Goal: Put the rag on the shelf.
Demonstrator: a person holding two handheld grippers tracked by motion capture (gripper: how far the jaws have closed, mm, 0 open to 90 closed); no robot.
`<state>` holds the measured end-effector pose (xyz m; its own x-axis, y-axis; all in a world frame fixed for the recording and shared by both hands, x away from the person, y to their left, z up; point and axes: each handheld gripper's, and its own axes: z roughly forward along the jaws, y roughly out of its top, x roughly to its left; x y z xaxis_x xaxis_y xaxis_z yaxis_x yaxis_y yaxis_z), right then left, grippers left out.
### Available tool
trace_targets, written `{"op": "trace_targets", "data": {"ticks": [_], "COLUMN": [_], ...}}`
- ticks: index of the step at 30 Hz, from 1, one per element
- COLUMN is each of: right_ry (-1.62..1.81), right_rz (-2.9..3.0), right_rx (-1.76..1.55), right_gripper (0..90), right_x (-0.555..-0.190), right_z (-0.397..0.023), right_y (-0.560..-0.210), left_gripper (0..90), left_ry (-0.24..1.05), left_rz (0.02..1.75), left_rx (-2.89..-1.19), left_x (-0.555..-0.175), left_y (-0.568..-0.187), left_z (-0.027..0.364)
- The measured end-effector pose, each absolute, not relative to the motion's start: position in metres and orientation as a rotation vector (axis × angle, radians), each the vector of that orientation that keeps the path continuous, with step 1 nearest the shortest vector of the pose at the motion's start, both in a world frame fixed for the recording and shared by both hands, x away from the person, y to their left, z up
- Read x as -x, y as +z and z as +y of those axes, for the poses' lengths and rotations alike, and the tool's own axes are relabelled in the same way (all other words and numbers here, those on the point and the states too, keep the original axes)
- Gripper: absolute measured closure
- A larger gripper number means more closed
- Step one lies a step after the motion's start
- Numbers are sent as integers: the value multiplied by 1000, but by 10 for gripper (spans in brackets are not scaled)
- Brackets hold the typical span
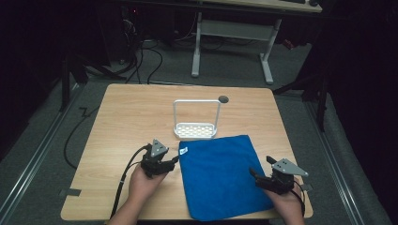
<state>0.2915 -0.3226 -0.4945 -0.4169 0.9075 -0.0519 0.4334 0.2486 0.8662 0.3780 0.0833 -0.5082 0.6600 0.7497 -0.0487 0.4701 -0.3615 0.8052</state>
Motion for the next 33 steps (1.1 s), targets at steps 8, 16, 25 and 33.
{"op": "trace_targets", "data": {"ticks": [8, 16, 25, 33], "right_ry": [1093, 1103, 1121, 1100], "right_rz": [1976, 1989, 1968, 1970], "right_rx": [-1214, -1210, -1227, -1262], "right_gripper": [211, 238, 241, 242], "right_x": [-293, -299, -302, -319], "right_z": [-324, -318, -313, -314], "right_y": [-493, -490, -488, -480], "left_gripper": [445, 449, 496, 561], "left_ry": [396, 393, 381, 392], "left_rz": [980, 994, 1024, 1041], "left_rx": [-1982, -2018, -1970, -1980], "left_x": [-398, -414, -424, -426], "left_y": [-511, -520, -526, -529], "left_z": [70, 56, 50, 47]}}
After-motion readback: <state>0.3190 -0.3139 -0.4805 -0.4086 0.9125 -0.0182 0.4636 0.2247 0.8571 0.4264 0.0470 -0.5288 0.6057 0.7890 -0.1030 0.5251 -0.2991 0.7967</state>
